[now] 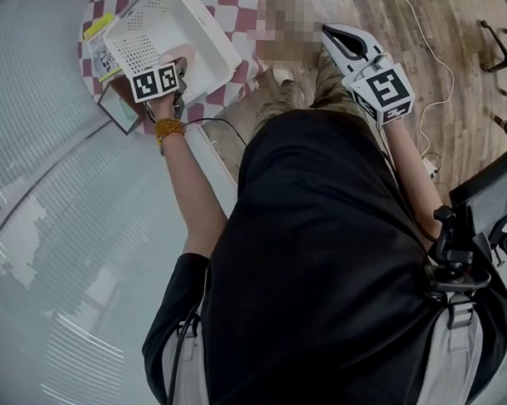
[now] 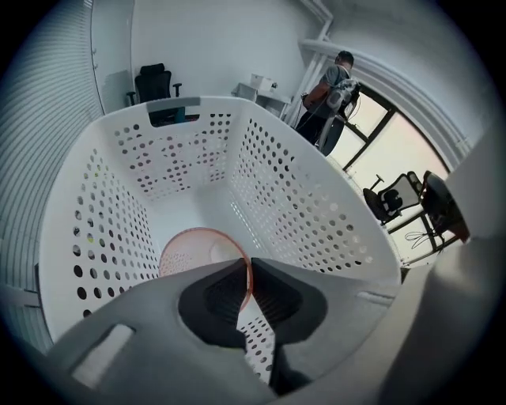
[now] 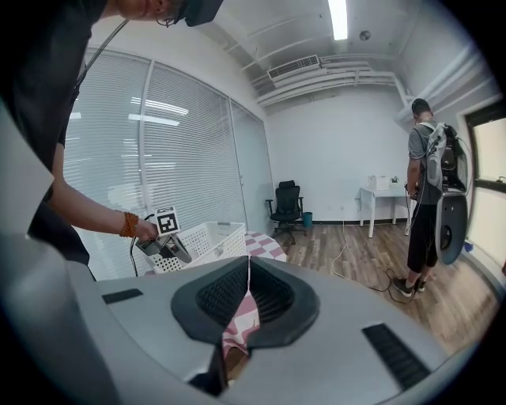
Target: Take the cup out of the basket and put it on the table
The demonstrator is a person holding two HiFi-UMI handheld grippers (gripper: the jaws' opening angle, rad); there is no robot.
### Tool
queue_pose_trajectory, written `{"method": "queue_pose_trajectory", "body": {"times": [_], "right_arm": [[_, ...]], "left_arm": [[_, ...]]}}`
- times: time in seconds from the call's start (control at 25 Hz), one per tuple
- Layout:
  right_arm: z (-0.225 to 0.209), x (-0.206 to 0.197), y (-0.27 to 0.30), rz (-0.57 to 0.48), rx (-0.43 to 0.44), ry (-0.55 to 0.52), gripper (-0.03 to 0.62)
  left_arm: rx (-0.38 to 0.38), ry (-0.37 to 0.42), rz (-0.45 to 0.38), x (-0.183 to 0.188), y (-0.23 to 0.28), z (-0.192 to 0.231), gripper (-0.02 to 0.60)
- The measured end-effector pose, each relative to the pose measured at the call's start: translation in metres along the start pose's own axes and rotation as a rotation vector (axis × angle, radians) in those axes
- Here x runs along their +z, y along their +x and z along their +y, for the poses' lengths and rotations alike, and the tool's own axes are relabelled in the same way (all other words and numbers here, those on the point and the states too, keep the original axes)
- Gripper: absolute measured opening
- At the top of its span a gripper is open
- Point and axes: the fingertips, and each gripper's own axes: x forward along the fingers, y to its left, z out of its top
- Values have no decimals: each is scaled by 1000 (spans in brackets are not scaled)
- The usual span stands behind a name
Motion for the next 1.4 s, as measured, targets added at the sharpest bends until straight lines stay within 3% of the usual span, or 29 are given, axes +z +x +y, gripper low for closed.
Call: {"method": "queue_pose_trajectory", "body": {"times": [0.24,0.52,0.72,1.0,1.4], "right_arm": [[2,6,8,1,29,-13,14],[13,13,19,4,69,-28,14],[18,20,25,0,95,-32,14],[32,39,36,-32,139,-41,14],[32,64,49,-64,166,-94,14]], "left_arm": [[-69,-66,-133,20,-31,-9,21],[-110,-90,-233,34,-60,-17,21],[-195,-135,-360,50,-83,-35,21],[-252,-120,-485,62,-120,-54,21],[-394,-219,-712,71,-172,-76,21]]}}
